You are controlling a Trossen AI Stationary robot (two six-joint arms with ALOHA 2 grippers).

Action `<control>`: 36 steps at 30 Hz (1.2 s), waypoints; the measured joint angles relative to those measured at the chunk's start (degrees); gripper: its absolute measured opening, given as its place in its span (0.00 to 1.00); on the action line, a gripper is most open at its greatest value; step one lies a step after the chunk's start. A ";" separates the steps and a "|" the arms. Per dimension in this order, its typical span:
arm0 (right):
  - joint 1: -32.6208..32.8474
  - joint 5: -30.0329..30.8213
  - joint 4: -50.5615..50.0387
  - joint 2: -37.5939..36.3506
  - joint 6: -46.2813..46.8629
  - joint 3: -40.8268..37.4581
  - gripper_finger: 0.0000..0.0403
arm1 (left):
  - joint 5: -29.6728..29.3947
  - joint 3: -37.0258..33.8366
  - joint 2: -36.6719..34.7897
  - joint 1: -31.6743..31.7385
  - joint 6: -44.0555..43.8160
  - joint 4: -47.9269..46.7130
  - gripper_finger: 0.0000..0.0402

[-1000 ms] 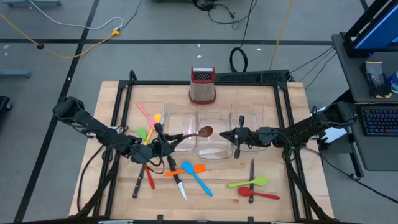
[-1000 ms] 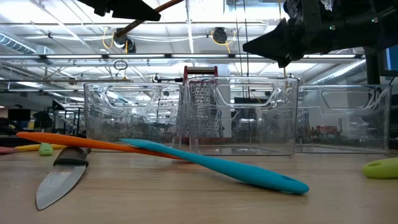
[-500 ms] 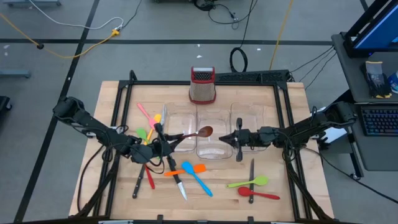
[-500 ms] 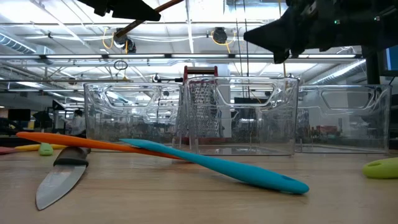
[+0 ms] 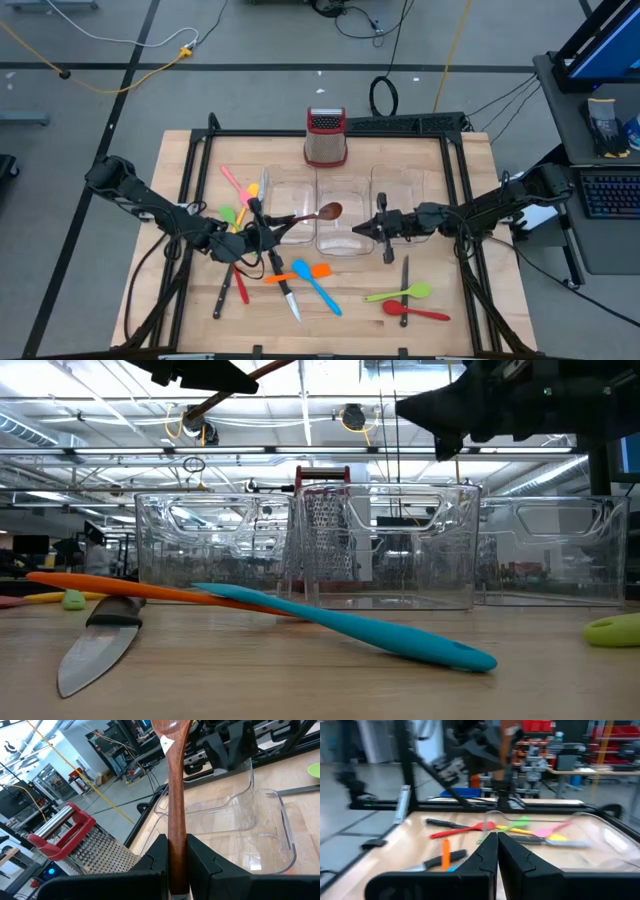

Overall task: Pick & Place Kitchen Items
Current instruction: Put the wooden serving spoon into the right transparent bin

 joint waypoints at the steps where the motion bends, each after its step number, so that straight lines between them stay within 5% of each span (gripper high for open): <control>1: -0.10 -0.22 0.80 0.00 0.06 0.00 0.01 | 0.00 0.00 0.00 0.00 0.00 0.05 0.07; 16: -1.70 -0.17 2.49 0.02 -2.51 3.27 0.04 | 6.09 0.00 1.71 2.38 -3.17 5.32 0.07; 25: -1.70 -0.01 0.71 1.26 -6.34 5.27 0.22 | 5.89 4.32 10.04 5.07 -1.66 10.81 0.07; 36: -1.59 2.01 15.53 9.75 -11.33 5.29 0.45 | 6.92 15.29 18.25 8.96 -10.78 8.98 0.07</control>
